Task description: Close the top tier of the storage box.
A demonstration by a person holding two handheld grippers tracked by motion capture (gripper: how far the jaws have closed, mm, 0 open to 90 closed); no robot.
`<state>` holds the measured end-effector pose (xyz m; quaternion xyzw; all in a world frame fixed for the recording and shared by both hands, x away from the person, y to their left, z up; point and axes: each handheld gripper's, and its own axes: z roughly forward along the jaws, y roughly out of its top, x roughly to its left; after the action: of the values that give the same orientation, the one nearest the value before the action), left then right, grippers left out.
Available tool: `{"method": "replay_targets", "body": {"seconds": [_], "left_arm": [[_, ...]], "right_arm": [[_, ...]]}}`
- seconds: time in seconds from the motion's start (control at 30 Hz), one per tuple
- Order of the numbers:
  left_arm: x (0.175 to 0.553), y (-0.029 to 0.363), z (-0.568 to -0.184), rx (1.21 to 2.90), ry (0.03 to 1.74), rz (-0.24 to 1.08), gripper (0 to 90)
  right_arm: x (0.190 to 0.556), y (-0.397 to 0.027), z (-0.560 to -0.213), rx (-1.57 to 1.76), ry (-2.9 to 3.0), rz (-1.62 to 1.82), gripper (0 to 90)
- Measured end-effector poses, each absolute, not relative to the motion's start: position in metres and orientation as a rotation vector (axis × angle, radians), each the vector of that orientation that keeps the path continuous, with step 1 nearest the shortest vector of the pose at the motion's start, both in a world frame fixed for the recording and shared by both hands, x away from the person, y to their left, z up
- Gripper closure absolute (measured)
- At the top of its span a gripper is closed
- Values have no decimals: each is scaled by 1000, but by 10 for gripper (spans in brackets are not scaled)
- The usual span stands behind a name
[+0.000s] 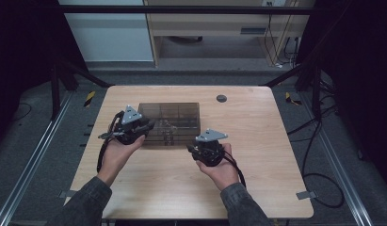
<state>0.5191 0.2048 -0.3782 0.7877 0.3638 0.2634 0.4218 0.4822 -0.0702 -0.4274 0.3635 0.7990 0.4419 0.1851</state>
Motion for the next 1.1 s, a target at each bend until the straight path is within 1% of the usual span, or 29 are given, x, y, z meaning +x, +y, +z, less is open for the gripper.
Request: {"method": "replay_targets", "body": {"seconds": [0.03, 0.13, 0.23, 0.3, 0.57, 0.67, 0.83, 0.93, 1.1], "left_arm": [[518, 205, -378, 1968, 912, 665, 621], [516, 208, -378, 1964, 906, 677, 498], [512, 212, -377, 1947, 893, 692, 385], [511, 214, -378, 1940, 883, 696, 318], [500, 225, -381, 1925, 831, 730, 153], [495, 229, -383, 1918, 828, 733, 109], [489, 238, -388, 1928, 790, 754, 66], [484, 246, -393, 1933, 775, 760, 47], [479, 258, -404, 1960, 800, 778, 49]], "right_arm": [[481, -73, -428, 1032, 2252, 1248, 629], [480, -78, -427, 1037, 2257, 1247, 532], [477, -86, -427, 1052, 2227, 1248, 430], [476, -92, -427, 1063, 2212, 1252, 379], [474, -116, -432, 1113, 2191, 1247, 180], [473, -124, -434, 1132, 2177, 1227, 155], [469, -140, -437, 1142, 2161, 1211, 113], [466, -152, -441, 1126, 2164, 1183, 93], [463, -170, -451, 1144, 2162, 1118, 82]]}}
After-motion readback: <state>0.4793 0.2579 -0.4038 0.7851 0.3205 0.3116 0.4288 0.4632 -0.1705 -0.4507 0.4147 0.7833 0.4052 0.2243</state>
